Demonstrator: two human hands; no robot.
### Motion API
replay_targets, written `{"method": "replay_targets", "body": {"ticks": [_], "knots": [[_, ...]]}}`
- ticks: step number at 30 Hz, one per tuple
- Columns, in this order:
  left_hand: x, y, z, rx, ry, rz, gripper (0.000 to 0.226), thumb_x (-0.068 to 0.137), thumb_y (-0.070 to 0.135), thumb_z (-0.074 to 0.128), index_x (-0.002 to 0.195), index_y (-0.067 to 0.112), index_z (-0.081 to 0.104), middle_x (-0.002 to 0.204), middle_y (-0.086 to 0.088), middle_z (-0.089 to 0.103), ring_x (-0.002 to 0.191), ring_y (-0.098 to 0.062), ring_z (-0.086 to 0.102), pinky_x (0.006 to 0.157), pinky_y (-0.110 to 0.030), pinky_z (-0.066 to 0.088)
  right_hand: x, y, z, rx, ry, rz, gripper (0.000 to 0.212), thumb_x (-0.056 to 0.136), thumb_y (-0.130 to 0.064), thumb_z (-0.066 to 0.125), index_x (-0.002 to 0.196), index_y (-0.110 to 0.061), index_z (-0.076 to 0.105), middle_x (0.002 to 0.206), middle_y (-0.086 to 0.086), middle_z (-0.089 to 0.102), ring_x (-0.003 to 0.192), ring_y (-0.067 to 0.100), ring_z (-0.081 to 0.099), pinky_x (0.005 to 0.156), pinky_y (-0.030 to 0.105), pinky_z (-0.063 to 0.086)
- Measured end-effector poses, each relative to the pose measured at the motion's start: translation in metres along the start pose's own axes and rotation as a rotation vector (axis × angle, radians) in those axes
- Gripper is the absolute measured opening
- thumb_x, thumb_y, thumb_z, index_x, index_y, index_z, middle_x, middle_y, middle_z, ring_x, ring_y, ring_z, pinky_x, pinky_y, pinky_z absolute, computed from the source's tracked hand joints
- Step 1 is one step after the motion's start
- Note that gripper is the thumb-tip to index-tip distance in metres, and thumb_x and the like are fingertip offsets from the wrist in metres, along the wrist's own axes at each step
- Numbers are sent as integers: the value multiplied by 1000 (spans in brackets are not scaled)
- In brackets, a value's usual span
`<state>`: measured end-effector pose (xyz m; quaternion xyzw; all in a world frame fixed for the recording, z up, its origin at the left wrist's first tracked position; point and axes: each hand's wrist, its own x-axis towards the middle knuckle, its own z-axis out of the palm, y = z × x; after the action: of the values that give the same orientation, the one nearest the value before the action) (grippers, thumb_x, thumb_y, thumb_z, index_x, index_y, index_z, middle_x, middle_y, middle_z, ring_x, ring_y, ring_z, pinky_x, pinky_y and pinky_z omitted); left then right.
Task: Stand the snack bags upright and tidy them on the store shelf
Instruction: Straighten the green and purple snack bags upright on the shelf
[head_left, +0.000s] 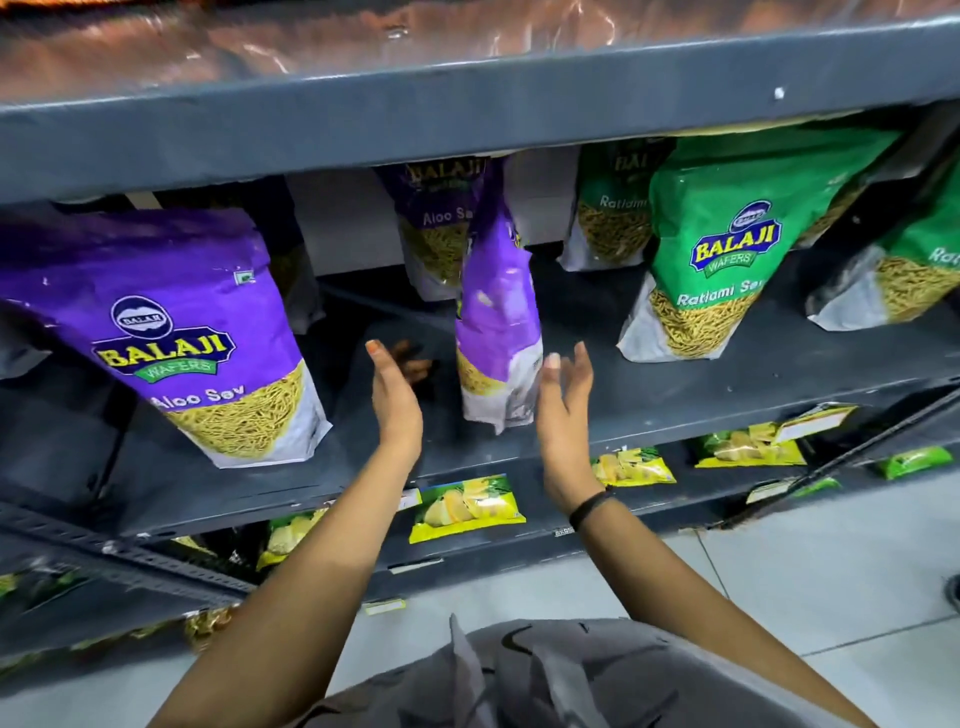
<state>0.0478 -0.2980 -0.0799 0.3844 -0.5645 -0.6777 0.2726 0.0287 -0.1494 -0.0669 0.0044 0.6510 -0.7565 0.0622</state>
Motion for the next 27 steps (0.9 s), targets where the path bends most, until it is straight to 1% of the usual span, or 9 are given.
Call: {"method": "replay_targets", "body": {"ticks": [3,5,8,11,13,17,21,23,27], "knots": [[-6,7,7,-6,-140,-75,84,79,75,17,132,18,48,135,-2,54,122,-17,51,113,-39,30,-15,5,1,42,48,9,49,99,-33,33,144,-18,23,139,-13,31,130,2,34,92,-2,32],[-7,6,15,32,-236,-124,102,60,87,18,139,26,39,148,4,42,135,-14,38,118,-41,22,-28,11,5,44,23,18,49,99,-36,31,145,-19,23,148,-9,30,134,4,33,103,8,30],[-28,6,31,52,-379,-85,87,71,82,14,133,31,46,143,6,49,131,-11,43,115,-36,28,-23,14,6,72,-9,54,51,99,-39,29,145,-17,23,154,-2,29,139,8,31,115,26,26],[-51,-5,36,14,-292,-97,90,68,87,19,134,33,46,142,9,48,131,-8,43,115,-35,29,0,5,0,34,-9,45,49,98,-44,29,137,-15,35,148,2,41,133,12,41,114,35,33],[-64,-12,33,18,-233,-79,92,65,88,20,135,34,44,144,11,46,132,-7,41,115,-38,28,23,-3,-8,6,-30,68,42,98,-45,28,127,-20,43,140,0,48,123,11,46,102,28,37],[-79,-17,28,33,-123,-43,54,85,69,20,120,38,48,138,3,51,128,-16,45,112,-44,32,62,-21,-15,-116,-116,134,82,83,-73,30,143,-16,33,138,-3,44,117,15,43,89,27,37],[-53,-6,26,55,14,-4,54,96,47,26,142,18,32,153,-1,29,140,-14,27,109,-21,17,56,-14,-15,-65,-4,84,51,98,-45,28,137,-14,37,132,-1,46,121,13,43,99,27,31],[-37,-1,28,66,-14,-22,59,96,49,25,146,18,22,158,2,16,144,-11,16,115,-23,10,39,-7,-16,-18,-4,101,49,99,-42,29,136,-12,36,126,-2,45,115,11,43,97,26,32],[-26,0,34,51,-166,-43,54,92,58,23,136,29,37,145,5,40,132,-12,39,112,-34,30,29,8,-12,-22,-127,75,34,98,-39,33,127,-22,41,137,7,51,126,19,49,106,35,40]]}}
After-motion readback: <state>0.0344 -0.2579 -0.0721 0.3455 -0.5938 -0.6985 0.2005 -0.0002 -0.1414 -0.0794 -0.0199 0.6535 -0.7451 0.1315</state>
